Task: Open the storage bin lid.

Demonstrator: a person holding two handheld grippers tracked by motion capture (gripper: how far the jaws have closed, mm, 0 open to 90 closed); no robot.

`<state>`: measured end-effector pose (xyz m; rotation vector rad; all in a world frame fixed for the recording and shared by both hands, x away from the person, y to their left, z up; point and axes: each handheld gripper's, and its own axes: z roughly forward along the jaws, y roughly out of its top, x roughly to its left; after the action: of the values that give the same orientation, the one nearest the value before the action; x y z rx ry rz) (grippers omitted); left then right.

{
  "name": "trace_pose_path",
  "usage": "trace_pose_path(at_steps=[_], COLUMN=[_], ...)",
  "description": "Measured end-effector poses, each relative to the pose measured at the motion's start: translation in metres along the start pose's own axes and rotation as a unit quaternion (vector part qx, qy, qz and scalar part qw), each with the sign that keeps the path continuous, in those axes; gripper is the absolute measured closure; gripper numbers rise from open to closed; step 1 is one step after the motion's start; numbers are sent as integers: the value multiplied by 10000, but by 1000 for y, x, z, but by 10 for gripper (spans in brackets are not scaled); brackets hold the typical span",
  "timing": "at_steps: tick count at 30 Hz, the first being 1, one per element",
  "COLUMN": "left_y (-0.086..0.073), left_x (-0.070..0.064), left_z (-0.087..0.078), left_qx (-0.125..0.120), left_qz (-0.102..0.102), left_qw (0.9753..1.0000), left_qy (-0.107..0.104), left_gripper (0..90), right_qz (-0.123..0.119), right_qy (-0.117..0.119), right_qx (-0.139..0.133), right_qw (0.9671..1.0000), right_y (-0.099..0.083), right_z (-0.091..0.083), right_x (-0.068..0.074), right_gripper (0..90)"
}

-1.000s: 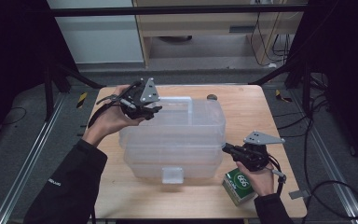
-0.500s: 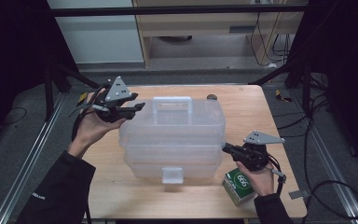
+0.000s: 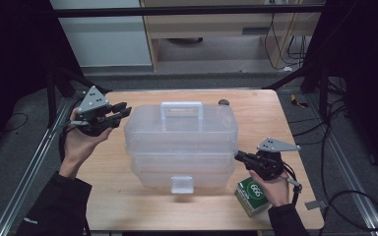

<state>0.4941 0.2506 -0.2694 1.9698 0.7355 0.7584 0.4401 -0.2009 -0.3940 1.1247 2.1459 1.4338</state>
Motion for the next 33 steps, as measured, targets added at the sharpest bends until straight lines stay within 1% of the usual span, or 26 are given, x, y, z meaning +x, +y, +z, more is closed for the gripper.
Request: trace_pose_path(at_steps=[1,2,3,5,6,7,9,10,11,12,13,14,15,16,17,19,20,22,23,24,25,28,29,31,32,33], left_y=[-6,-6,-13,-16,-19,-22,-28,-31,-38,-41,-41,-44,-48,-53,-59,-67,-76,-86,-90,-90,-98,-109,-109,-116,-124,-124], left_x=[2,2,5,7,8,8,11,12,13,13,13,13,14,13,14,14,14,14,15,15,16,15,15,13,12,12], left_z=[-5,-5,-12,-14,-16,-18,-23,-25,-28,-30,-30,-31,-33,-35,-37,-38,-40,-40,-40,-40,-39,-35,-35,-33,-30,-30], left_qx=[-83,-83,-199,-204,-198,-213,-292,-289,-297,-274,-274,-289,-313,-302,-315,-332,-310,-316,-310,-310,-292,-231,-231,-180,-162,-162], left_qz=[-158,-158,-276,-306,-305,-340,-455,-480,-557,-566,-566,-521,-565,-708,-773,-863,-938,-1027,-1073,-1073,-1176,-1254,-1254,-1297,-1366,-1366], left_qw=[9998,9998,9994,9993,9993,9991,9984,9981,9975,9972,9972,9971,9968,9960,9953,9945,9938,9929,9924,9924,9914,9907,9907,9903,9896,9896], left_qy=[60,60,92,64,110,168,190,265,326,394,394,475,470,460,488,486,502,511,510,510,499,483,483,457,418,418], left_gripper=[762,773,785,795,805,805,825,854,865,872,878,878,882,888,892,894,895,897,897,897,897,897,897,897,897,897], right_qz=[1,1,7,20,30,30,18,25,21,19,19,22,26,23,20,18,21,20,13,13,17,14,10,11,7,7], right_qy=[-3,-3,-5,4,7,7,7,0,-3,-5,-5,-5,-2,-6,-7,-8,-7,-11,-21,-21,-15,-18,-11,-11,-7,-7], right_qx=[3,3,2,4,8,8,20,14,12,19,19,15,17,18,17,15,19,21,11,11,17,23,24,18,21,21], right_qw=[10000,10000,10000,10000,10000,10000,10000,10000,10000,10000,10000,10000,10000,10000,10000,10000,10000,10000,10000,10000,10000,10000,10000,10000,10000,10000], right_y=[0,0,0,0,0,0,0,0,0,0,0,0,0,0,0,0,0,0,0,0,0,0,0,0,0,0], right_z=[0,0,0,0,1,1,1,1,1,1,1,1,1,1,1,1,1,1,1,1,1,1,1,1,1,1], right_x=[0,0,0,0,0,0,0,1,1,1,1,1,1,1,1,1,1,1,1,1,1,1,1,1,1,1], right_gripper=[900,900,900,900,900,900,900,900,900,900,900,900,900,900,900,900,900,900,900,900,900,900,899,900,900,900])
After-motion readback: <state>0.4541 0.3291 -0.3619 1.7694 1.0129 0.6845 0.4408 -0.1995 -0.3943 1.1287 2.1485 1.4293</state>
